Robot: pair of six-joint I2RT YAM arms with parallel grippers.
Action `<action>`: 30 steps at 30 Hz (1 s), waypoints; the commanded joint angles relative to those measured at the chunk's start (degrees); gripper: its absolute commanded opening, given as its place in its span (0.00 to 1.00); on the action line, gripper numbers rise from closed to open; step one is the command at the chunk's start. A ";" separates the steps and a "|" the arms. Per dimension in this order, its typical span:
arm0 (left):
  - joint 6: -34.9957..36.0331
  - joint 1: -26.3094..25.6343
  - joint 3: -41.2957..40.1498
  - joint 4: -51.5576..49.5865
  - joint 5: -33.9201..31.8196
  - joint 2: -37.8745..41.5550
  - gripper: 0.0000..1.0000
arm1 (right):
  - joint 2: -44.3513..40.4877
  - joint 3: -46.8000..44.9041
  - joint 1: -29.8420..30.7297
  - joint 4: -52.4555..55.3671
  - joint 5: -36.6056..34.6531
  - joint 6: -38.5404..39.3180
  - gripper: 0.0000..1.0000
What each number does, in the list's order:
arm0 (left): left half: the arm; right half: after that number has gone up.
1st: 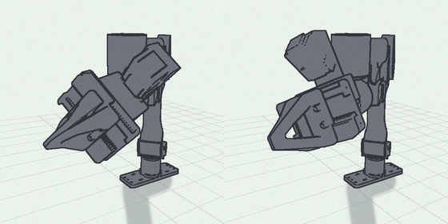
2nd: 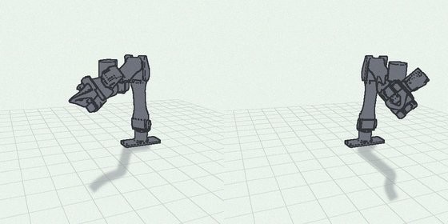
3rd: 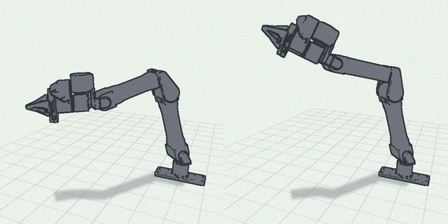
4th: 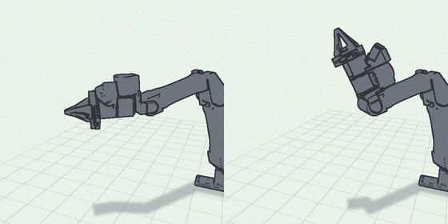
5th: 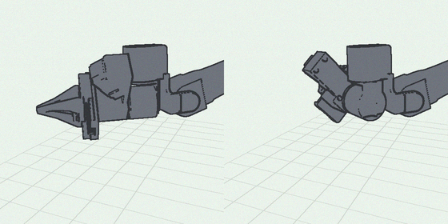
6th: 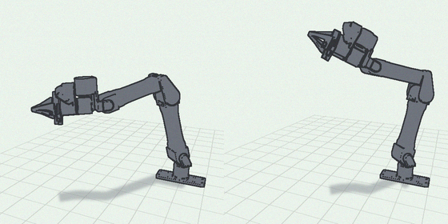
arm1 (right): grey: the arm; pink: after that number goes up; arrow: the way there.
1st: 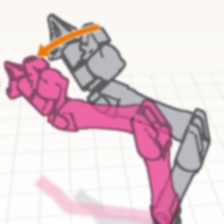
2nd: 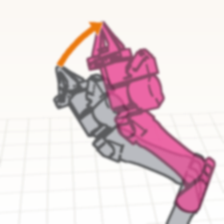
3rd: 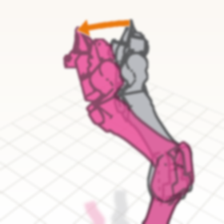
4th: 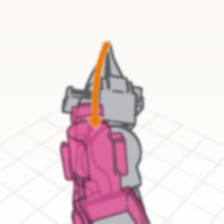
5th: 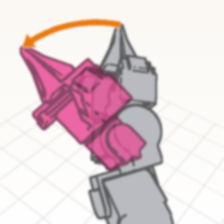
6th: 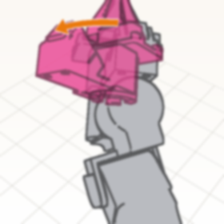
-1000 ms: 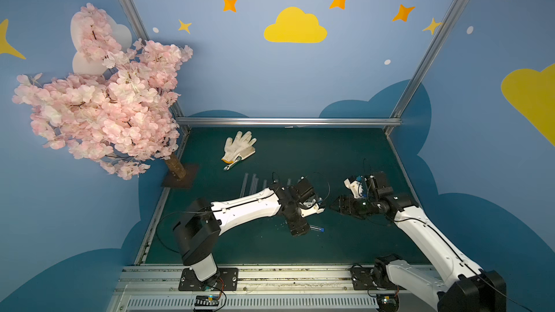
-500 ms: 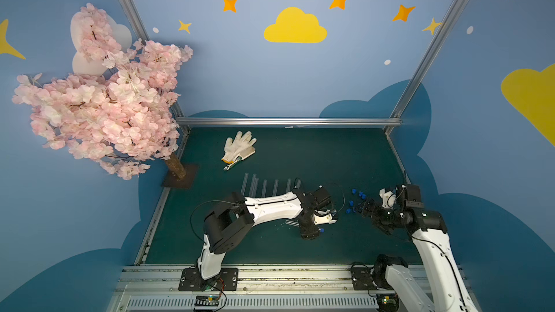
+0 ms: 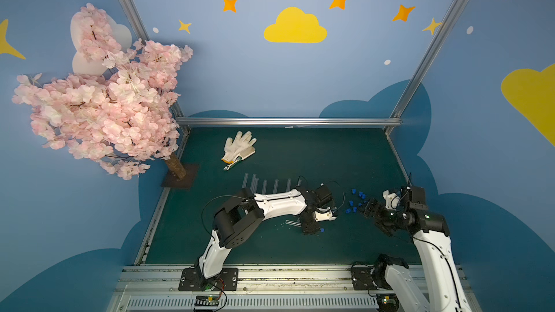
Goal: Remove stoppers from test tubes
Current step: Pick up the test tube at the center of the board.
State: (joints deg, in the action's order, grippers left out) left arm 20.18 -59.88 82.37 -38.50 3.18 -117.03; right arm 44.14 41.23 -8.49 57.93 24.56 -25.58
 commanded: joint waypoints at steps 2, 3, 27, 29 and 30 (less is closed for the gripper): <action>0.12 -0.14 -1.96 -1.58 0.43 -1.08 0.63 | 0.05 1.06 -0.36 0.60 0.80 1.10 0.87; 0.07 -0.28 -2.24 -1.62 0.42 -1.31 0.61 | 0.13 1.40 -0.39 0.58 0.76 1.25 0.87; -3.64 -2.86 -6.68 -4.57 -3.80 -0.43 0.37 | -0.42 0.95 -1.27 -2.91 4.00 0.76 0.87; -3.91 -3.05 -6.87 -4.70 -3.63 -0.33 0.36 | -0.61 1.18 -1.35 -2.78 4.00 0.88 0.87; -4.14 -3.05 -6.93 -4.83 -3.46 -0.35 0.36 | -0.71 1.43 -1.48 -2.58 3.90 1.05 0.87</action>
State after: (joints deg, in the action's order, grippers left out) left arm 16.51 -62.15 78.83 -35.31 -1.06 -115.37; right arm 44.21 41.25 -9.61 55.81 27.64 -24.67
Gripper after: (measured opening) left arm 0.365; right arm 0.871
